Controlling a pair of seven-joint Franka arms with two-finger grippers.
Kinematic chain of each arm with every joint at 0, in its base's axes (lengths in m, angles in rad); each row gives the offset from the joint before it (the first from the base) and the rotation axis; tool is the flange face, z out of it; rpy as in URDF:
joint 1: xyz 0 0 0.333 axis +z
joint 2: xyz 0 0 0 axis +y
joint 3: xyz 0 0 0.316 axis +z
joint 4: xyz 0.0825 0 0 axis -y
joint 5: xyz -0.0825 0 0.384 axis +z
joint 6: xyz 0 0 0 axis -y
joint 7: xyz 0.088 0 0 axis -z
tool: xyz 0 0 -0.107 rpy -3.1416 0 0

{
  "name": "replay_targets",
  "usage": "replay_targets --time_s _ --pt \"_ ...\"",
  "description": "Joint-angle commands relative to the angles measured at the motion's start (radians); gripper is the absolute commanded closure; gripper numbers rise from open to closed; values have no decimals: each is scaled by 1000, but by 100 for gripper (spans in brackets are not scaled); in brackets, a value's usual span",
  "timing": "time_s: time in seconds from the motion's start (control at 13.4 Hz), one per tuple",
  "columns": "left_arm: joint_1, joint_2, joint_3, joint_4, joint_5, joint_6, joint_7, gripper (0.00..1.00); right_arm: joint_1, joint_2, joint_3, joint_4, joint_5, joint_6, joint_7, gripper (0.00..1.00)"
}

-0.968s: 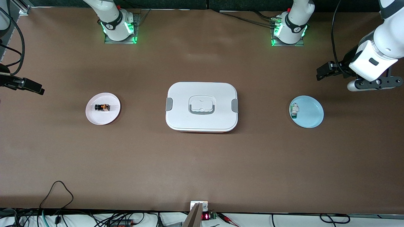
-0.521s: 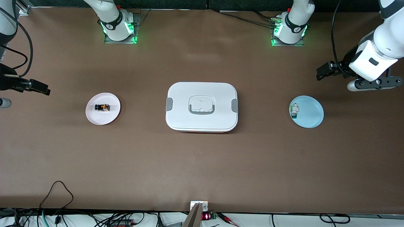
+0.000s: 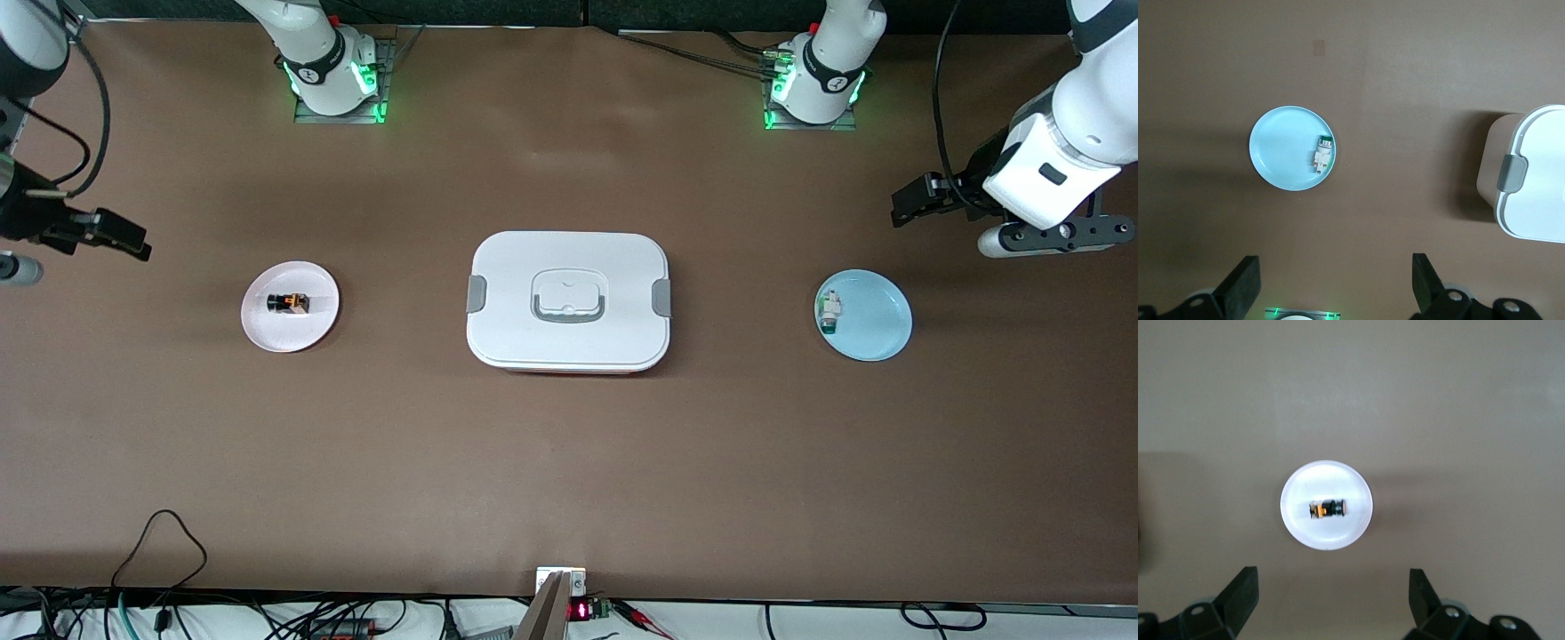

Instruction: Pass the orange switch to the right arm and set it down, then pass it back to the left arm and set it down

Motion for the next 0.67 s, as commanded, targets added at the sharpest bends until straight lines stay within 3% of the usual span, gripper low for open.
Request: replay_targets --time_s 0.0,0.6 --pt "6 -1 -4 15 0 -15 22 0 -15 -49 6 -39 -6 -37 -18 0" --pt "8 -1 -4 15 0 -15 22 0 -12 -26 11 7 -2 -42 -23 0"
